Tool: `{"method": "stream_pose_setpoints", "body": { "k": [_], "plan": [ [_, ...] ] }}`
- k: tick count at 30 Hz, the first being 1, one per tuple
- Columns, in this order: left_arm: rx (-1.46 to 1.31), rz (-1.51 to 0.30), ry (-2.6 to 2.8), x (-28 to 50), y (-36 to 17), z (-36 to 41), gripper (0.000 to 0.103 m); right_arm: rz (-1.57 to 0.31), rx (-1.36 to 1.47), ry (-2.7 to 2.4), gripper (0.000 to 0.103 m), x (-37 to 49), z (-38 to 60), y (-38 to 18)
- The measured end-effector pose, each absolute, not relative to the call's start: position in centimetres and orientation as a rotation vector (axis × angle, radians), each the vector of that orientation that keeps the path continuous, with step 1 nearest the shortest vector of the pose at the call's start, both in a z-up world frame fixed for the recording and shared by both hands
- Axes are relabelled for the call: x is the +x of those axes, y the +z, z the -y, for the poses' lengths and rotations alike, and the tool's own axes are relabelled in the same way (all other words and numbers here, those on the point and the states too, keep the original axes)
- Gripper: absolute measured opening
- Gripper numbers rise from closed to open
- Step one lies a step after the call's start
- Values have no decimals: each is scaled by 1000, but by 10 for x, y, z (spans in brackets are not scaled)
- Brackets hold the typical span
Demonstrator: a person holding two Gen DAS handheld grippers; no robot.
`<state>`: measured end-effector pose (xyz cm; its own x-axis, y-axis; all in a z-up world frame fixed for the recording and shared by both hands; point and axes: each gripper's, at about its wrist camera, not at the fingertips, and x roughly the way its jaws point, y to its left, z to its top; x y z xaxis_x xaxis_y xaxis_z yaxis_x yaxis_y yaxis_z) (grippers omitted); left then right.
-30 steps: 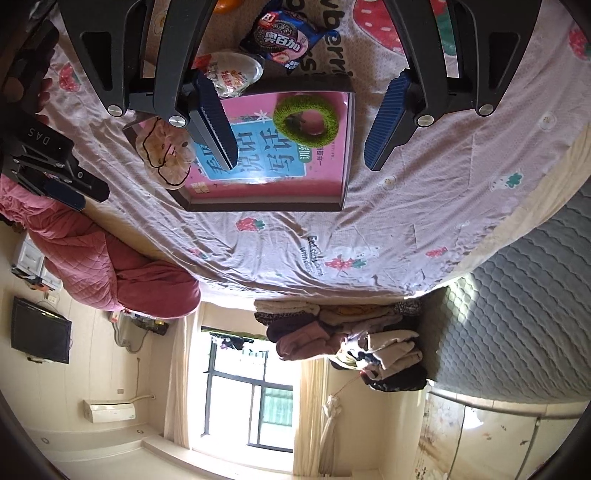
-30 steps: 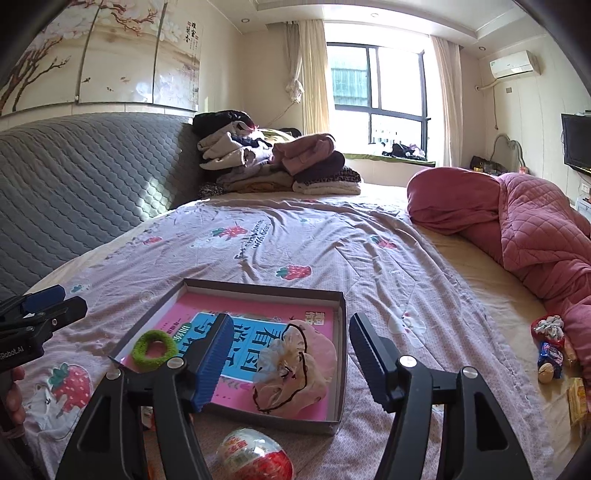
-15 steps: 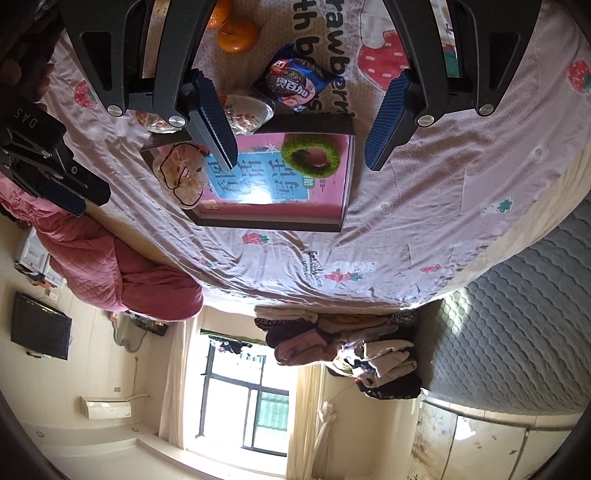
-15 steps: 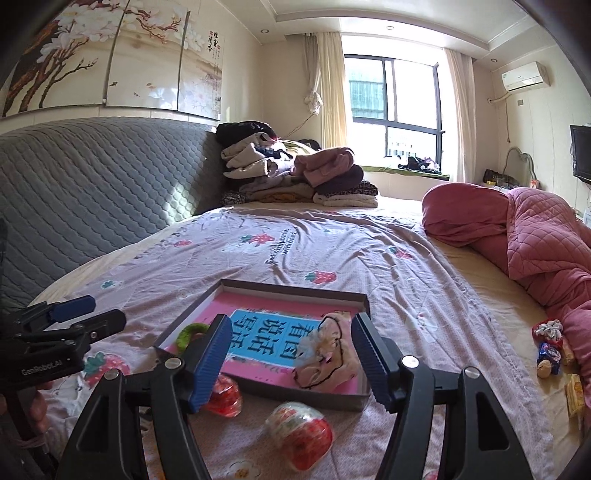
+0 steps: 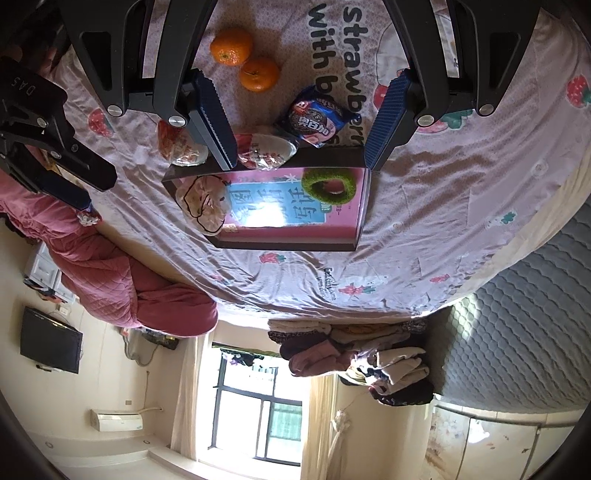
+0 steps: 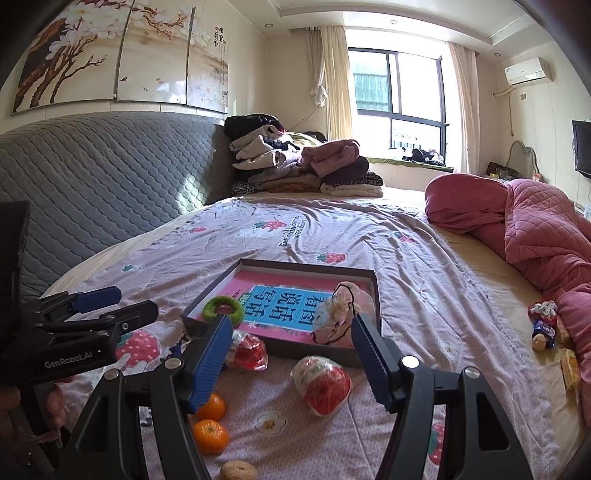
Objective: Organize objects
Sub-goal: 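Withdraw both open tools from the tray back toward the oranges, then move the left tool toward an orange while the right tool approaches the walnut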
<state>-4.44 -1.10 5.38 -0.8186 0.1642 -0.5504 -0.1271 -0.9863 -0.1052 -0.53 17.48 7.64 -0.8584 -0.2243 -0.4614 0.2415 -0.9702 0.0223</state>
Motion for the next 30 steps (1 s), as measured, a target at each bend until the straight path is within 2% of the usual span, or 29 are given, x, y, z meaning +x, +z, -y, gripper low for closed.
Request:
{"method": "stream_pose_setpoints", "body": {
  "k": [30],
  "plan": [
    [-1116,26,2756,-46,-3,-7,73,-165,877,-2685,66,33,-164,25]
  ]
}}
